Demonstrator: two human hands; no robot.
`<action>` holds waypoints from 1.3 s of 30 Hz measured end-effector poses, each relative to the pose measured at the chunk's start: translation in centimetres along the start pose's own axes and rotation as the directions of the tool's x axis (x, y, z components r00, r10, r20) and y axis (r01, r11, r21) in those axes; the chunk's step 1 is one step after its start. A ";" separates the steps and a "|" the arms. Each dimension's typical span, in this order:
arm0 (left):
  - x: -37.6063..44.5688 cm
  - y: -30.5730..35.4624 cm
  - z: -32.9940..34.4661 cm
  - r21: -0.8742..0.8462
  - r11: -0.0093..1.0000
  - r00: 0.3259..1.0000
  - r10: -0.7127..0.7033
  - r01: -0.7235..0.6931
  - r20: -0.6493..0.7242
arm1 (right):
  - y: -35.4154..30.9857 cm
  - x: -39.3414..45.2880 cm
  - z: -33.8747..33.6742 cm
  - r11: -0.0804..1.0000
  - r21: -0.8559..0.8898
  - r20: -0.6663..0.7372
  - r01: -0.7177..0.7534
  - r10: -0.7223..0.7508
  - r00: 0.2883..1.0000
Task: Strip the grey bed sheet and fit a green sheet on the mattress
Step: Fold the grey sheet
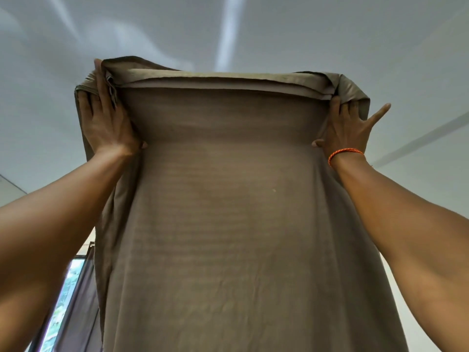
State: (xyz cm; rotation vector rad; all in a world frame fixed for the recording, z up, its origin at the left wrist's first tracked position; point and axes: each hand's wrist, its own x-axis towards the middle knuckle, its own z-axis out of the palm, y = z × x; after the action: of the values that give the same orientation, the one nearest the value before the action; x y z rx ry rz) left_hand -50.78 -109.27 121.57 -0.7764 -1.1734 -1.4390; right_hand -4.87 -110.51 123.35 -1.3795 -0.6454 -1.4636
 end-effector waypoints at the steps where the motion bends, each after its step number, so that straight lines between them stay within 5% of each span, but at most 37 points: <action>1: 0.6 0.5 -1.2 -0.019 1.000 1.000 0.002 -0.003 -0.004 | 0.8 0.6 -0.7 1.000 0.012 -0.010 -0.002 0.002 1.000; 11: 4.0 4.9 -8.7 -0.093 0.992 0.988 0.075 -0.089 -0.137 | 7.3 4.1 -3.1 0.997 0.072 -0.101 -0.019 0.026 0.995; 19: 2.4 6.3 -6.2 -0.075 0.992 0.991 0.090 -0.098 -0.099 | 7.8 3.4 0.3 0.997 0.081 -0.084 -0.001 0.008 0.996; 29: -2.7 5.5 5.1 0.037 0.994 0.994 0.105 -0.104 -0.020 | 3.1 -1.6 10.6 0.996 0.087 0.007 0.008 -0.009 1.000; 39: -11.9 1.4 26.4 0.075 0.994 0.992 0.076 -0.084 0.102 | -8.6 -11.5 27.3 0.993 0.112 0.058 0.040 -0.047 0.997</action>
State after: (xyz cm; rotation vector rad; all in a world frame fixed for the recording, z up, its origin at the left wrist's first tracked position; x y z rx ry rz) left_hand -50.43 -80.36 118.91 -0.8374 -1.2531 -1.2924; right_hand -2.50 -79.94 120.23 -1.3353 -0.7886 -1.4030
